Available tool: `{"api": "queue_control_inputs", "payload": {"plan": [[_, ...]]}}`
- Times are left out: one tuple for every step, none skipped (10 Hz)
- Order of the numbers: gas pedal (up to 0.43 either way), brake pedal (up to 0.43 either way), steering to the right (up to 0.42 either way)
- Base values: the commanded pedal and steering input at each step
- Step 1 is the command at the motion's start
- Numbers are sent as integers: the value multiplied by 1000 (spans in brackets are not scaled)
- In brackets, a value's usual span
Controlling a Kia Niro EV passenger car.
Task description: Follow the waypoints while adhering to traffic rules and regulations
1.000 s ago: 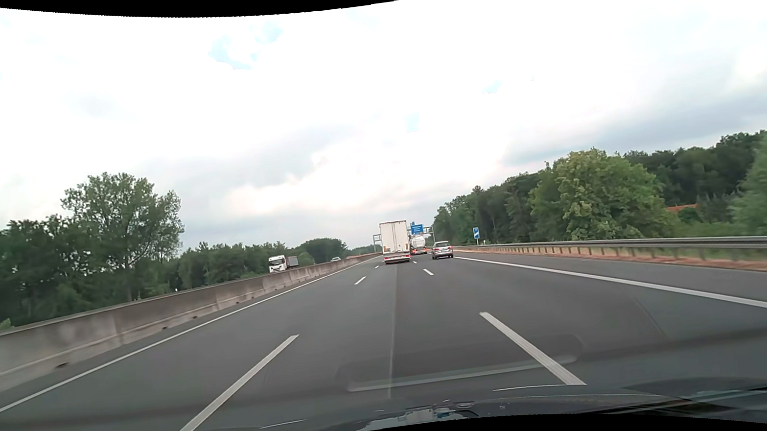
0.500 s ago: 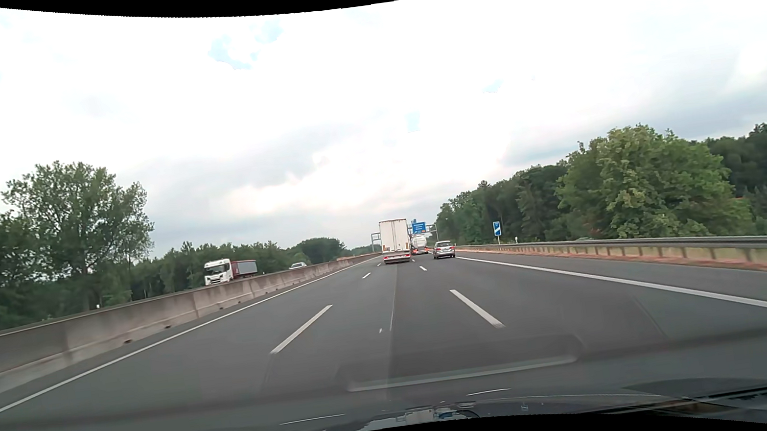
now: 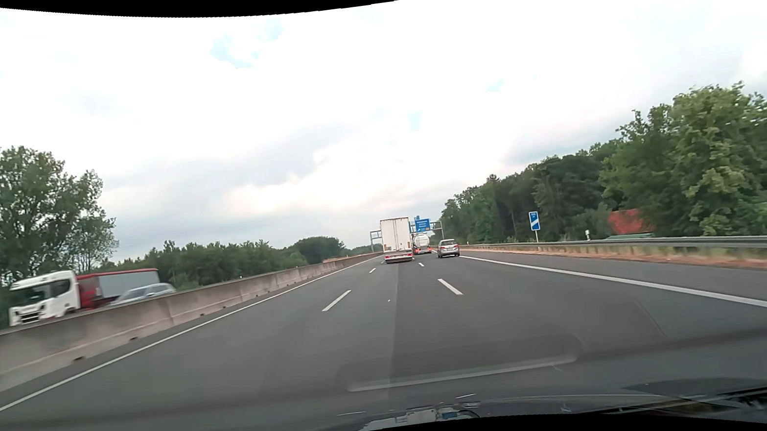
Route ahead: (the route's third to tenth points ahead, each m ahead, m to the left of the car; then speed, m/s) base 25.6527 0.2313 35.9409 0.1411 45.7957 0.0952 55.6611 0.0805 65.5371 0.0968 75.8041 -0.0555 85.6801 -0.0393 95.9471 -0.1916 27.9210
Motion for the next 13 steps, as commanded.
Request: {"api": "queue_control_inputs", "payload": {"plan": [[268, 0, -4], [268, 0, -5], [268, 0, -5], [268, 0, -6], [268, 0, -6], [268, 0, -7], [268, 0, -6], [268, 0, -7], [268, 0, -7], [268, 0, -8], [280, 0, -8], [280, 0, -8], [280, 0, -7]]}}
